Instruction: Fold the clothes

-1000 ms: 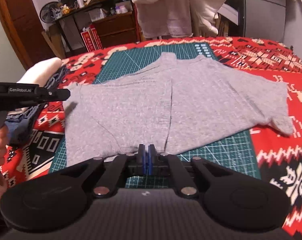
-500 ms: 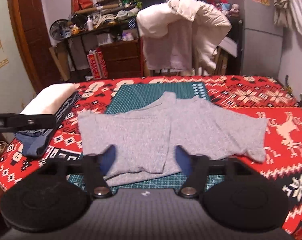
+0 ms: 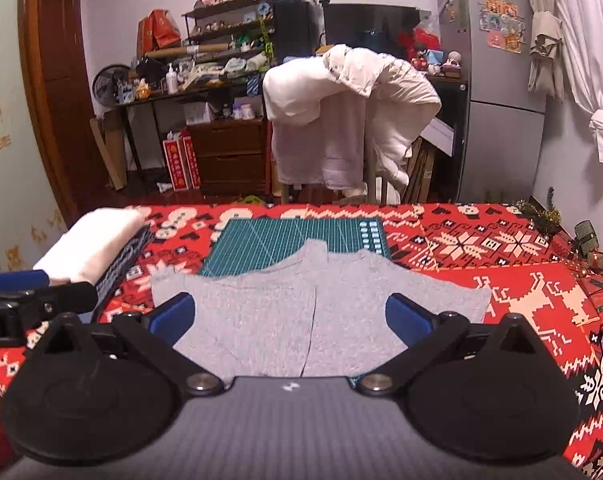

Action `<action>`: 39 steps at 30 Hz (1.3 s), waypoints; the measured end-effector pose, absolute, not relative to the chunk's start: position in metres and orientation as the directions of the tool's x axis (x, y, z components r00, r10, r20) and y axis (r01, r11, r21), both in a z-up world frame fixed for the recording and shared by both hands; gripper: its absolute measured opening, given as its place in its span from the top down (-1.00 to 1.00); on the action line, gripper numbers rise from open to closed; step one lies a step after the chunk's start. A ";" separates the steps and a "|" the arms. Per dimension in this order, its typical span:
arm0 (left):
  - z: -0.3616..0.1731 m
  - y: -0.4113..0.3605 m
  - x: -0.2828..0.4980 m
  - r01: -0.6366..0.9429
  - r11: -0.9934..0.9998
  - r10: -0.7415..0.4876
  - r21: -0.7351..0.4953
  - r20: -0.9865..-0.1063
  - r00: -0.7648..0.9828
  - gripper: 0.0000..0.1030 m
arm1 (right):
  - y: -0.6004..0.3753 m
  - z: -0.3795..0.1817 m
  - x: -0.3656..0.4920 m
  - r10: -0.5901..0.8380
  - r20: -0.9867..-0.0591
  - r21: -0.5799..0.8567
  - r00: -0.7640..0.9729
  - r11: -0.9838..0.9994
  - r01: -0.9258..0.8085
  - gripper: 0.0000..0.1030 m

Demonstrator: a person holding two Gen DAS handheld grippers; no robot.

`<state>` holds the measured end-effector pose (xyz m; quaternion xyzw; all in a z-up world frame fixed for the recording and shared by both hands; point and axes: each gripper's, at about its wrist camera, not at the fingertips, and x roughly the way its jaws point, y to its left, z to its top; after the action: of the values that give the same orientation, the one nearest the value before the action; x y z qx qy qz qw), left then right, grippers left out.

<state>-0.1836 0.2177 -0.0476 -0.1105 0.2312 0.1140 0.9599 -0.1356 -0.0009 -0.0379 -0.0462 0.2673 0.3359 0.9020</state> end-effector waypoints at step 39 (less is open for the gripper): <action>-0.096 0.321 -0.052 -0.228 0.935 0.036 -0.271 -0.567 0.823 -0.11 | 0.081 -0.105 -0.017 0.655 -0.590 0.120 0.471 0.649 -0.752 0.03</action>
<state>-0.0519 0.3215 -0.0955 -0.1658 0.2894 0.0701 0.9401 -0.0168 0.0807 -0.1046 -0.0782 0.3077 0.4118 0.8542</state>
